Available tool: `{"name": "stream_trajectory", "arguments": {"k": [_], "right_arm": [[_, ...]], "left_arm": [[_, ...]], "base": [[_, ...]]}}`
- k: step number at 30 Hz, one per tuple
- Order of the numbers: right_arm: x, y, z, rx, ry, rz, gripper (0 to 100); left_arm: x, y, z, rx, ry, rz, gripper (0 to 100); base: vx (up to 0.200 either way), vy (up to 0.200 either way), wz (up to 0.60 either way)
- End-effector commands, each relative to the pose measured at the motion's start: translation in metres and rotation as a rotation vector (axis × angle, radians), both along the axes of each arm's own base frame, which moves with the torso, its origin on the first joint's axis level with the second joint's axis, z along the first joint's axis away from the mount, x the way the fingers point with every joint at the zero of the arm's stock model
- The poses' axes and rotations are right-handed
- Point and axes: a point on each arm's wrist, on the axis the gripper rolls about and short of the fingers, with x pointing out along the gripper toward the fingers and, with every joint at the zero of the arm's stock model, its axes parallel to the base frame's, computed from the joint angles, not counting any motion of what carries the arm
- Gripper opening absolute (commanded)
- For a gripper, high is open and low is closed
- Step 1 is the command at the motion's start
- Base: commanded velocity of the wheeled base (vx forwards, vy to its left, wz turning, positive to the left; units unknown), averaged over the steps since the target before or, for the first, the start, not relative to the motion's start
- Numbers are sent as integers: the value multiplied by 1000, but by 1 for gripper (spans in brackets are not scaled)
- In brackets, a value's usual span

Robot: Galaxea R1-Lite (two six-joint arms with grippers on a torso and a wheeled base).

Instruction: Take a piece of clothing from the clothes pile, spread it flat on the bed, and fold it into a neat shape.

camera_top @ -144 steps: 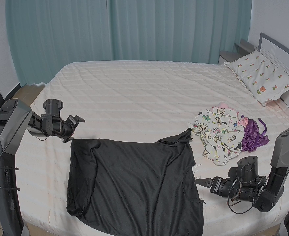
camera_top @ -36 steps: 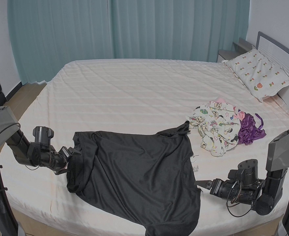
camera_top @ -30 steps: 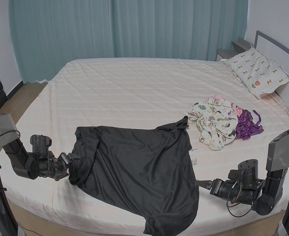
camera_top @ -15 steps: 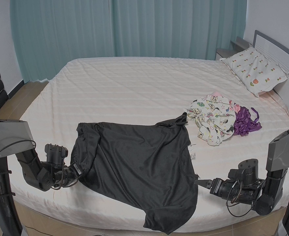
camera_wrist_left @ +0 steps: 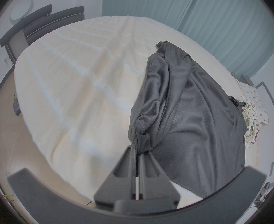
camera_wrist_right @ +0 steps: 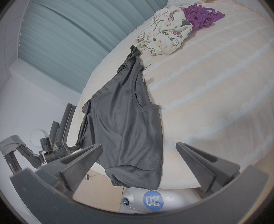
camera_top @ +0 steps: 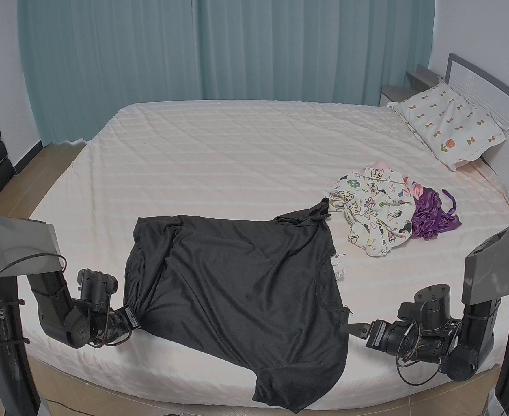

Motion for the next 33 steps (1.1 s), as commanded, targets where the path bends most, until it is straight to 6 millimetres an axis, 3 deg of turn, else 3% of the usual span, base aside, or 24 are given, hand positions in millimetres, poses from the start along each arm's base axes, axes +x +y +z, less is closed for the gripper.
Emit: {"name": "stream_trajectory", "arguments": {"k": [1,6,16,17,24,27,33], "right_arm": [[4,12,-20,-48,31,57,100],[22,24,-38,-108,37,96,100],[47,41,-39,-159,87,136,100],[51,44,-39,-158,78,137,0],[45,34,-37,-217,99,141,0],[38,14,-29,-260,105,131,0],[27,-9,-18,-291,114,114,0]], "left_arm": [[-23,16,19,-15,-1,40,0],[-43,28,19,-56,49,61,0],[-45,44,17,-138,56,74,0],[-45,45,17,-144,54,75,0],[-47,48,16,-147,62,87,0],[-51,48,16,-144,75,85,0],[-62,46,14,-119,111,47,0]], "base": [[0,0,0],[0,0,0],[0,0,0],[0,0,0],[0,0,0],[0,0,0],[0,0,0]]}}
